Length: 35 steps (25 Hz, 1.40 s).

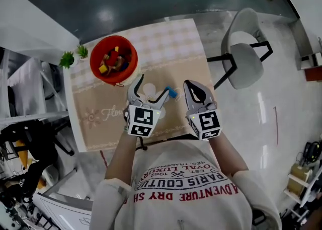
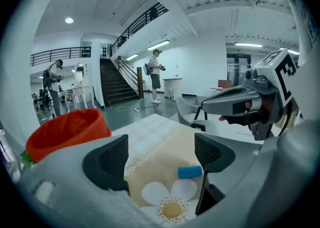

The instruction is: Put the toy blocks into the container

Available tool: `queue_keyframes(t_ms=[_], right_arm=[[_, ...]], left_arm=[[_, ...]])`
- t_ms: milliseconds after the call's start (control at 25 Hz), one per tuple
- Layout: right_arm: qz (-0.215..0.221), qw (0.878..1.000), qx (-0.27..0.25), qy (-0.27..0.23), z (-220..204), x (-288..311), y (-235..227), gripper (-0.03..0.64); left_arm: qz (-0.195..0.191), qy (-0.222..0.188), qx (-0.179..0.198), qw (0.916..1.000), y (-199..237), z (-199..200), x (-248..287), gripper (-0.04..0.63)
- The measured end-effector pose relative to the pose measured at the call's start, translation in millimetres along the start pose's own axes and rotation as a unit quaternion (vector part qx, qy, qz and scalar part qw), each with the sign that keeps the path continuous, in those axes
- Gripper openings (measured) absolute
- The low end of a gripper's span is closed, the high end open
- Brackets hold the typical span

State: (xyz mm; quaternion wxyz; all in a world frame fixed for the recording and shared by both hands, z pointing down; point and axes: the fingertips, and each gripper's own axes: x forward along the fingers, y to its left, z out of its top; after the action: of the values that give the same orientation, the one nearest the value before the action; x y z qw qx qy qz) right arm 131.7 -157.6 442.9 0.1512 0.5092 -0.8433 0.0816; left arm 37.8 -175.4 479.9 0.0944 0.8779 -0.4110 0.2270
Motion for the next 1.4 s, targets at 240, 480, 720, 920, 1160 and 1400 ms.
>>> queue_keyframes(t_ms=[240, 480, 720, 920, 1160, 1400], right_arm=[[-0.006, 1.0, 0.012, 0.011, -22, -18, -22, 0.0], [-0.009, 1.0, 0.022, 0.016, -38, -32, -41, 0.0], [-0.017, 0.999, 0.029, 0.024, -52, -42, -60, 0.0], [-0.019, 0.998, 0.038, 0.034, -62, -47, -68, 0.0], [-0.014, 0.999, 0.033, 0.034, -59, -49, -63, 0.0], [-0.003, 0.999, 0.024, 0.021, -40, -41, -43, 0.0]], left_arm=[[-0.062, 0.086, -0.01, 0.9943, -57, -65, 35, 0.417], [-0.072, 0.121, -0.019, 0.9899, -77, -99, 63, 0.417], [-0.062, 0.15, -0.017, 0.9867, -78, -118, 88, 0.413], [-0.038, 0.173, -0.007, 0.9842, -77, -128, 93, 0.313], [-0.044, 0.174, 0.002, 0.9837, -77, -125, 86, 0.311], [-0.035, 0.123, 0.006, 0.9917, -63, -87, 61, 0.313]])
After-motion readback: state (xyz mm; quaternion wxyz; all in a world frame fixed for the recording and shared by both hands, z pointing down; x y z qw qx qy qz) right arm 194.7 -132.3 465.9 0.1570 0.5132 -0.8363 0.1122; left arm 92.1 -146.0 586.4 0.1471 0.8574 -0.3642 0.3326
